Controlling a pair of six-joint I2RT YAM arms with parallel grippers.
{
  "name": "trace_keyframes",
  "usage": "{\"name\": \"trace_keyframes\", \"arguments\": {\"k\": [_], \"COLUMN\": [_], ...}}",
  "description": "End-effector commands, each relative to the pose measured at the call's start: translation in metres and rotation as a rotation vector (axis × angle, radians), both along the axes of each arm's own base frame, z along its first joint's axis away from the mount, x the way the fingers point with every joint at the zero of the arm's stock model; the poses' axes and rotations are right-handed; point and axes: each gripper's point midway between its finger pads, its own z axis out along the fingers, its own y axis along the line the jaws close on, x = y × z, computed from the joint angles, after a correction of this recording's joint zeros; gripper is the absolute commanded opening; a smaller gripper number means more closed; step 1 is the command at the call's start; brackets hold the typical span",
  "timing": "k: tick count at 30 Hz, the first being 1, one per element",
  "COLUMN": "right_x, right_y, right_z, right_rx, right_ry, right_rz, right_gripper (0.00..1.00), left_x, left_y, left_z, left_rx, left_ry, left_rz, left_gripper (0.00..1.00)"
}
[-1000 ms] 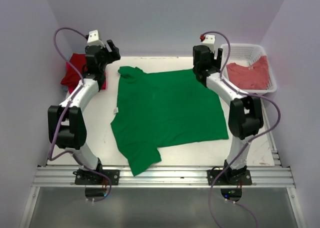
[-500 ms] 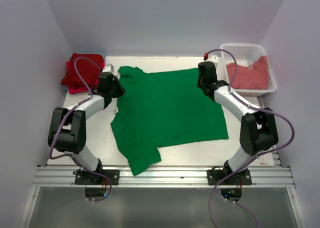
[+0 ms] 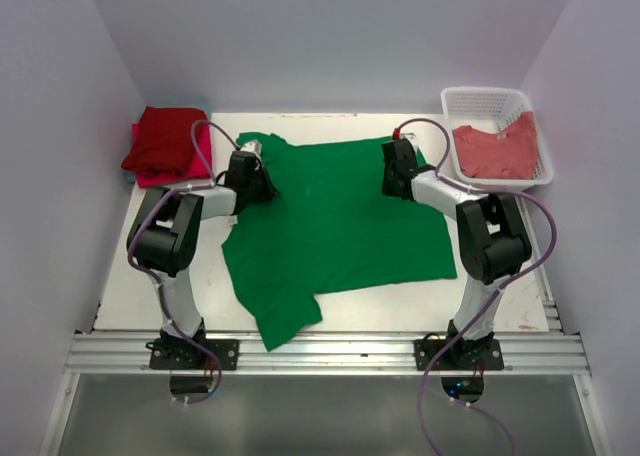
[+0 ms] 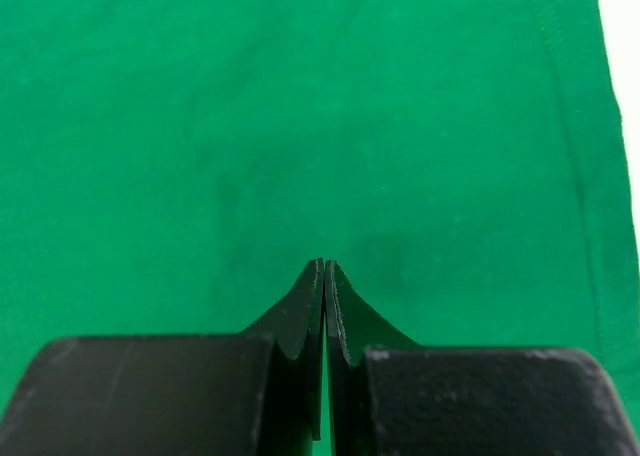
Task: Fold and stack the t-shirts
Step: Flatten out the tshirt
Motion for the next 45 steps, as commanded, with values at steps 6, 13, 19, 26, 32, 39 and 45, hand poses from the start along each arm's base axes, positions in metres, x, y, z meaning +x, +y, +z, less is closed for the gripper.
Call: {"name": "trace_keyframes", "arguments": {"k": [6,13,19,26,32,39,45], "right_x": [0.008,0.008,0.007,0.003,-0.002,-0.007,-0.009], "right_y": [0.014,0.010,0.016,0.023,0.020,0.016,0.018], "right_z": [0.012,0.002,-0.009,-0.009,0.003,0.007,0.017], "right_rx": [0.036,0.008,0.009,-0.006,0.000,-0.010,0.011], "right_ry": [-0.033,-0.001,0.034,0.043,0.021,0.021,0.011], "right_rz": [0.007,-0.009,-0.002,0.021,0.019,0.015,0.024], "right_gripper": [0.00,0.00,0.00,0.00,0.00,0.00,0.00], "left_x": [0.021,0.003,0.001,0.015,0.029,0.056,0.093], "left_y": [-0.031,-0.095,-0.106,-0.081,0.001,0.026,0.049], "left_z": [-0.021,-0.040,-0.031,-0.025,-0.042,-0.025,-0.022], "left_rx": [-0.058,-0.165,-0.173,-0.029,-0.019,0.024,0.011], "left_ry": [0.034,0.085,0.050,0.024,0.148,0.135,0.154], "left_rz": [-0.050,-0.265,-0.307,-0.223,0.034,0.095,0.142], "left_gripper": [0.00,0.00,0.00,0.00,0.00,0.00,0.00]}}
